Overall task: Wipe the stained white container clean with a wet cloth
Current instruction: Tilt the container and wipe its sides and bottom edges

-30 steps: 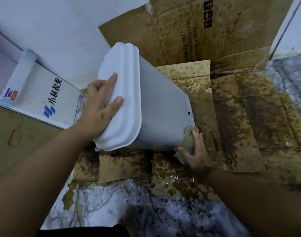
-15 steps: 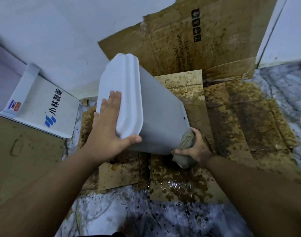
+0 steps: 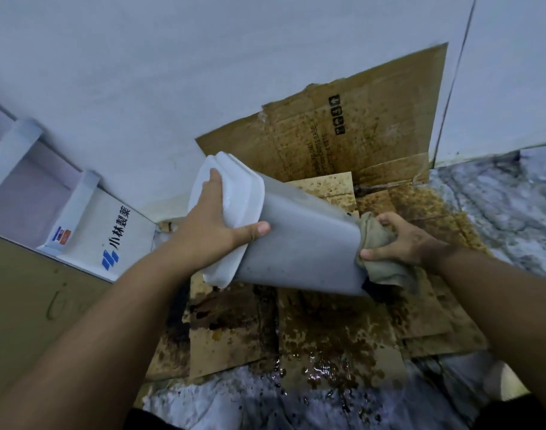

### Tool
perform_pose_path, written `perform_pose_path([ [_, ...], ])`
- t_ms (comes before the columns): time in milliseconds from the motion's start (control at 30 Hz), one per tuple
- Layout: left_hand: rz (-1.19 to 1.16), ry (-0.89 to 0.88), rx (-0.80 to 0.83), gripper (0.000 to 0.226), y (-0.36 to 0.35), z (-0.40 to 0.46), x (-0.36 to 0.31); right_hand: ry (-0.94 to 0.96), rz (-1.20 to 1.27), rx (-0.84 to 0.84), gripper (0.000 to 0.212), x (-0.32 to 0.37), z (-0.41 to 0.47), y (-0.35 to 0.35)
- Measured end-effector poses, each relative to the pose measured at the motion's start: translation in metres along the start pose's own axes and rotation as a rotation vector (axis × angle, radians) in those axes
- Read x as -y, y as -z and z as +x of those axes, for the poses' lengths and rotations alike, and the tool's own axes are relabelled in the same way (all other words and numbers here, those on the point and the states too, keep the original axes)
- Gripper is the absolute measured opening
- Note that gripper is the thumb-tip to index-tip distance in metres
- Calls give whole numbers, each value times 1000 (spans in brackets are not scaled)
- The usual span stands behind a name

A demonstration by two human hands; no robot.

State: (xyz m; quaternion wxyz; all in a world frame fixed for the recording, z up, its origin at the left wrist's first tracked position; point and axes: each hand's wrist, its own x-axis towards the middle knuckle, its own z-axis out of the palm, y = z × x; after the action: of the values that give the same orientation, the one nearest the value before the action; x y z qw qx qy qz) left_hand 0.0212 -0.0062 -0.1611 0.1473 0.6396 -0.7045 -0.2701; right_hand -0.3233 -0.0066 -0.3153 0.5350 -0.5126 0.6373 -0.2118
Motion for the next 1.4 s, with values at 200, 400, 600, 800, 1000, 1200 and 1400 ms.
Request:
perform_pose_path([
  [200,-124,111,-22,105,-20,-16,3,-8,87,1,70,-17,-10,-10],
  [400,-142,182,38,110,-30,-18,13,-60,6,80,59,-13,-6,0],
  [600,-178,146,-119,80,-40,-12,4,-54,-367,171,101,8,11,1],
  [800,-309,167,-128,82,-45,1,8,186,-556,101,70,52,8,-37],
  [1000,-688,287,-84,56,-40,20,19,340,-313,-280,57,108,-19,-143],
  [1200,-317,175,-66,60,-33,17,42,544,-396,-225,54,87,-12,-118],
  [1400,-156,-30,-109,74,-46,12,48,322,-392,-478,74,40,12,-104],
])
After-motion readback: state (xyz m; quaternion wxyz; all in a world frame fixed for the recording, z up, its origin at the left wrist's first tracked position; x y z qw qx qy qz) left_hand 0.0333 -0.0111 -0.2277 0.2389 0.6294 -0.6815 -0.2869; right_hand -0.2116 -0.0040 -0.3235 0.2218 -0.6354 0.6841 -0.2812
